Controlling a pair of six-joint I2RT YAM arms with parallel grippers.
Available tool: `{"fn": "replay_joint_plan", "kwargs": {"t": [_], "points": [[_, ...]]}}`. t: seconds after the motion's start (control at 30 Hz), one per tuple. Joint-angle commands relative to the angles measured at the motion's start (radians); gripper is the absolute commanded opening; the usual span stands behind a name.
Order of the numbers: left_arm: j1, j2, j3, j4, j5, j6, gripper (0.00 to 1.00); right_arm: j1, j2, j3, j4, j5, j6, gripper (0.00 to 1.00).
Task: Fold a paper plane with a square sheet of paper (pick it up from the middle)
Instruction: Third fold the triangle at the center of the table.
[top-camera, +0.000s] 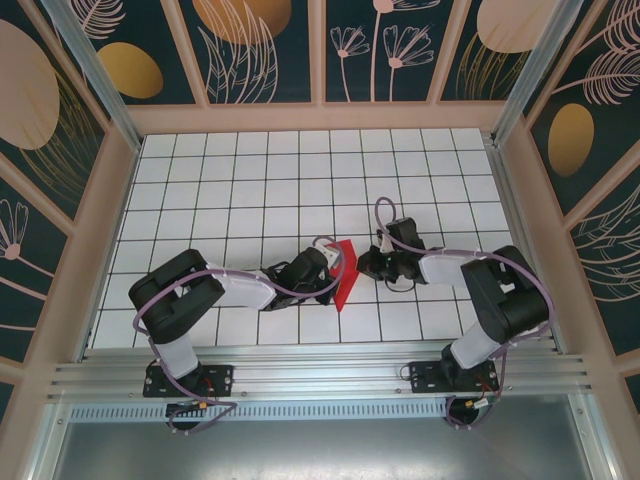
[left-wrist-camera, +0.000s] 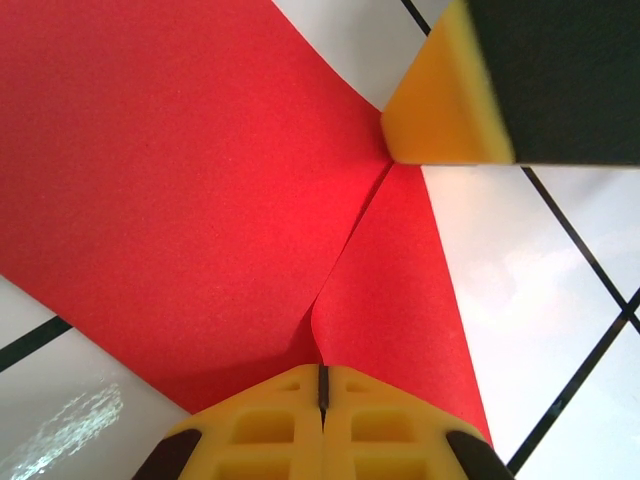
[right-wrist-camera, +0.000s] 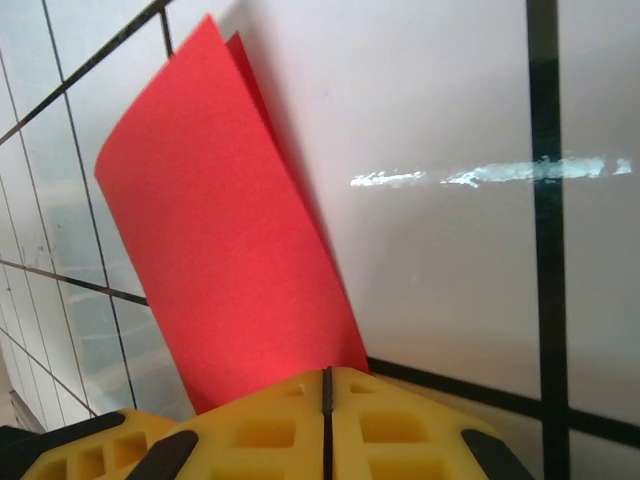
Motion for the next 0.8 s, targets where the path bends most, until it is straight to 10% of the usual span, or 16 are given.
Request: {"fn": "replay_joint_plan", "kwargs": {"t": [0.0, 0.77], "points": [[0.005, 0.006, -0.003, -0.078, -0.02, 0.02, 0.0, 0.006, -0.084, 0.013, -0.032, -0.023, -0.022, 0.1], [0.006, 0.023, 0.019, -0.097, -0.023, 0.031, 0.0, 0.1, -0.053, -0.117, 0.166, -0.051, 0.11, 0.1]]}}
